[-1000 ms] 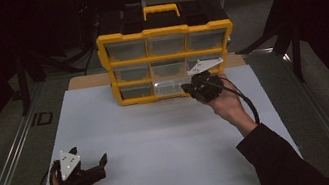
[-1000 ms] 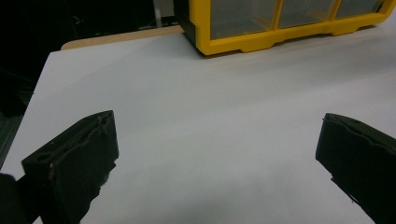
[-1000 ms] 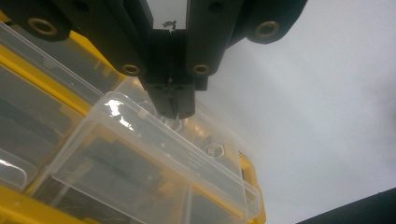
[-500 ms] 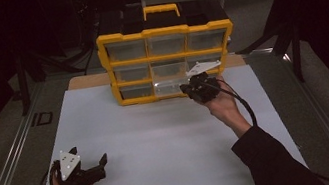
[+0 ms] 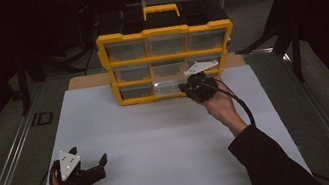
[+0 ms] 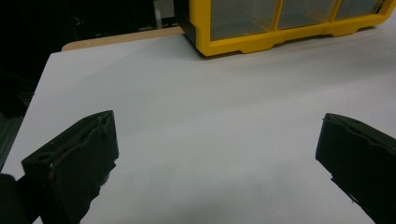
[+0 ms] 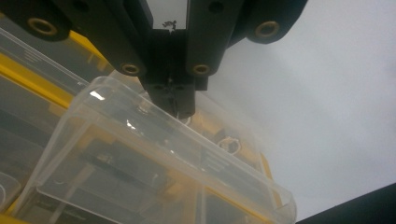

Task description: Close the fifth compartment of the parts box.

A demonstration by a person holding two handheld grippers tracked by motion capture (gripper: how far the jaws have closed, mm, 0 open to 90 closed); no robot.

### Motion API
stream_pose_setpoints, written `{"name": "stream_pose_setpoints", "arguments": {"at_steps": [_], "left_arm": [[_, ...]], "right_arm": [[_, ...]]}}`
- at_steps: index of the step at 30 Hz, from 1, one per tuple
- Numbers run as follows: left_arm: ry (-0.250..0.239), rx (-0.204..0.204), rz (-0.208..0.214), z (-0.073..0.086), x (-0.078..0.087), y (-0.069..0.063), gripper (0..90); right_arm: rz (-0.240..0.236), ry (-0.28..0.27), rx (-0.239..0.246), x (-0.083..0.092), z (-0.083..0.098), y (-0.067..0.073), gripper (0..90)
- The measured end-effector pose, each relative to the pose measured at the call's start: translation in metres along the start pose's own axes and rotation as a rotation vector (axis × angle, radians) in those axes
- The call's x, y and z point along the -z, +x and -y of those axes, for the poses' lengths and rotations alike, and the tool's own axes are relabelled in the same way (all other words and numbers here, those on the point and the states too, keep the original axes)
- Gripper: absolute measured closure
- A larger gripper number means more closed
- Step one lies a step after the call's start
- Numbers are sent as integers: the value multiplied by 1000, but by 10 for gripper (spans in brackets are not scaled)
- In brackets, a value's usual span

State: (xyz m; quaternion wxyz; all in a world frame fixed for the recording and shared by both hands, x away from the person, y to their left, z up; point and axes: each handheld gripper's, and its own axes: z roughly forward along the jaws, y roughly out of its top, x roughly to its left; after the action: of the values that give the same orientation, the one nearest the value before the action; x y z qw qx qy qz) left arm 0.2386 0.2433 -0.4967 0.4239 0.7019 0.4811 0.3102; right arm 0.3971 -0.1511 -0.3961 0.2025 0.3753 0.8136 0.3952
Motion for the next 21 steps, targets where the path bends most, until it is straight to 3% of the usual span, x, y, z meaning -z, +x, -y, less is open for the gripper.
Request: {"name": "stream_pose_setpoints", "arguments": {"at_steps": [21], "left_arm": [[2,-1,2,0,0,0,0]], "right_arm": [[7,-1,7,-4,-9,3,900]]}}
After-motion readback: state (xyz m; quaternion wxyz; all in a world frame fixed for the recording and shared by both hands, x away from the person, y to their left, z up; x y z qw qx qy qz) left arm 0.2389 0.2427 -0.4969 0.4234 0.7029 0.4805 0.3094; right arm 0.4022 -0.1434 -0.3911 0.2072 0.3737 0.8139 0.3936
